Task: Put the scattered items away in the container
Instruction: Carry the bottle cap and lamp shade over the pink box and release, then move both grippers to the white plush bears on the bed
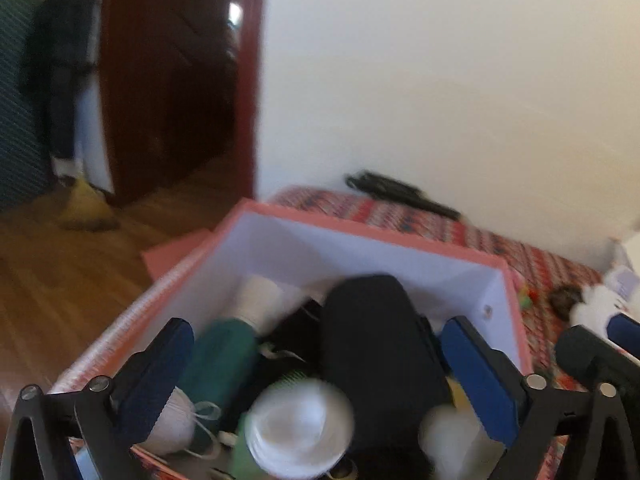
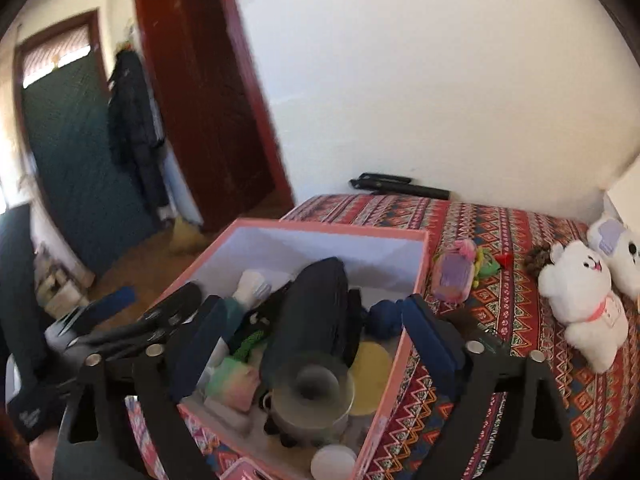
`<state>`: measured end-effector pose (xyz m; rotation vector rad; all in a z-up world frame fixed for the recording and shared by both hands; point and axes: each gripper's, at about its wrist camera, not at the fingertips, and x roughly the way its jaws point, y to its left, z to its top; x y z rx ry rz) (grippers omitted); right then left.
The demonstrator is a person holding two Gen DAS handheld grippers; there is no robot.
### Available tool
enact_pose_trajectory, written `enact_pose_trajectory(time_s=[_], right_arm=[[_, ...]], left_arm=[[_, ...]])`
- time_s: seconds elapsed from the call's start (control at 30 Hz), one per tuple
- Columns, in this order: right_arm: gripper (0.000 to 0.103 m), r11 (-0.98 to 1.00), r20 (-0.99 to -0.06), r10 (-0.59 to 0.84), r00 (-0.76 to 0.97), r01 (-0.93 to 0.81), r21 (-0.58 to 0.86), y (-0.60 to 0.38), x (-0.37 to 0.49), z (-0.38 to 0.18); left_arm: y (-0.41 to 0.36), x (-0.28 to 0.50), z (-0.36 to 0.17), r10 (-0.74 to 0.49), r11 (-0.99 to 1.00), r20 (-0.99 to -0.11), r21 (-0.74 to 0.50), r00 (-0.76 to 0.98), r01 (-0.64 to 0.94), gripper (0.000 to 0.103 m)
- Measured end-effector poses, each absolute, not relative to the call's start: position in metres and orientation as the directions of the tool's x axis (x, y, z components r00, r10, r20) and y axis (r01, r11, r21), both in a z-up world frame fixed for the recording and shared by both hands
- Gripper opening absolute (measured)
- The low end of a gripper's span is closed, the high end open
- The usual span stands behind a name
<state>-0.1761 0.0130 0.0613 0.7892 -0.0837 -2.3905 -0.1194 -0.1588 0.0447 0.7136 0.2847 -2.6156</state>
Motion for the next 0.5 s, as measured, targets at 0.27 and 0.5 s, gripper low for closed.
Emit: enact_pose_trajectory(time_s=[0.27, 0.5], right_arm=[[0.093, -0.816, -0.520, -0.578, -0.629, 0.469, 0.339, 0.048, -0.195, 0.057], [0.095, -0.837, -0.496, -0.543, -0.678, 0.384, 0.391, 0.097, -0.201, 0.058]], left_arm=[[-0.147, -0.116, 0.050, -0.320, -0.905, -0.508, -0.086, -0.800, 0.416, 0.102], [-0.116, -0.120, 0.052, -0.284, -0.926, -0.503, -0.078, -0.816, 0.370, 0.102]])
